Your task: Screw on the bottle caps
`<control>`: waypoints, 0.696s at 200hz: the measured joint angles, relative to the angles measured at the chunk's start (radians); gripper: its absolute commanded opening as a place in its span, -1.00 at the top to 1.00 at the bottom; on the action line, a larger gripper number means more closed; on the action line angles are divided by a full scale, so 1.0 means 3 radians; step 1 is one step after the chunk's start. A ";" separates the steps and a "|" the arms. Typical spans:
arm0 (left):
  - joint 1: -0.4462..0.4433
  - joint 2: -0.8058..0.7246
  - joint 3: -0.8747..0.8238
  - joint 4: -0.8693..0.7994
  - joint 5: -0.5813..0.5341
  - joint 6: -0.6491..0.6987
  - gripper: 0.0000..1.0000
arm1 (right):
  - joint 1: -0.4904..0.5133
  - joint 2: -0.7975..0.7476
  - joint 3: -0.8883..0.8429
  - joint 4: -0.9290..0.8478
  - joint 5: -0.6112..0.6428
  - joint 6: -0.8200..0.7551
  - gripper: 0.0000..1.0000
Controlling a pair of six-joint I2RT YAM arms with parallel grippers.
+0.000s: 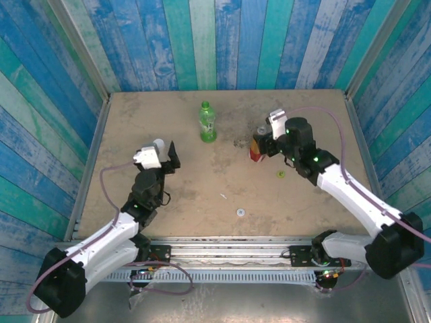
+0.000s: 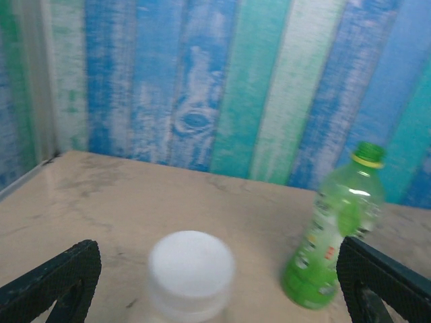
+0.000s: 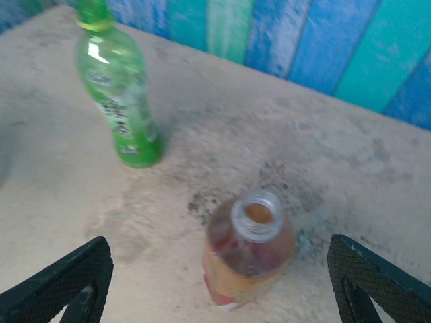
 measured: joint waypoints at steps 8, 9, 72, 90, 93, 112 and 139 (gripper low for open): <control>0.0000 0.0008 0.0025 0.0001 0.0167 0.0055 -0.88 | -0.0061 0.0114 0.0053 -0.0009 -0.0013 0.0037 -0.57; 0.0000 0.0009 0.0029 0.0001 0.0182 0.0058 -0.87 | -0.0072 0.0134 0.0066 -0.0010 -0.0015 0.0043 -0.57; -0.0036 0.0223 0.0212 0.0108 0.1280 0.0389 -0.87 | -0.0212 0.0801 0.0534 -0.0092 -0.0141 0.0083 -0.11; -0.0074 0.0281 0.0233 0.0109 0.1475 0.0462 -0.87 | -0.0224 0.0913 0.0600 -0.0097 -0.0161 0.0065 0.01; -0.0083 0.0290 0.0237 0.0111 0.1507 0.0474 -0.88 | -0.0226 0.0932 0.0608 -0.0097 -0.0163 0.0062 0.02; -0.0173 0.0351 0.0273 0.0113 0.1675 0.0581 -0.87 | -0.0237 0.1001 0.0633 -0.0114 -0.0163 0.0047 0.12; -0.0332 0.0481 0.0346 0.0164 0.1890 0.0744 -0.88 | -0.0245 0.1034 0.0641 -0.0139 -0.0164 0.0032 0.29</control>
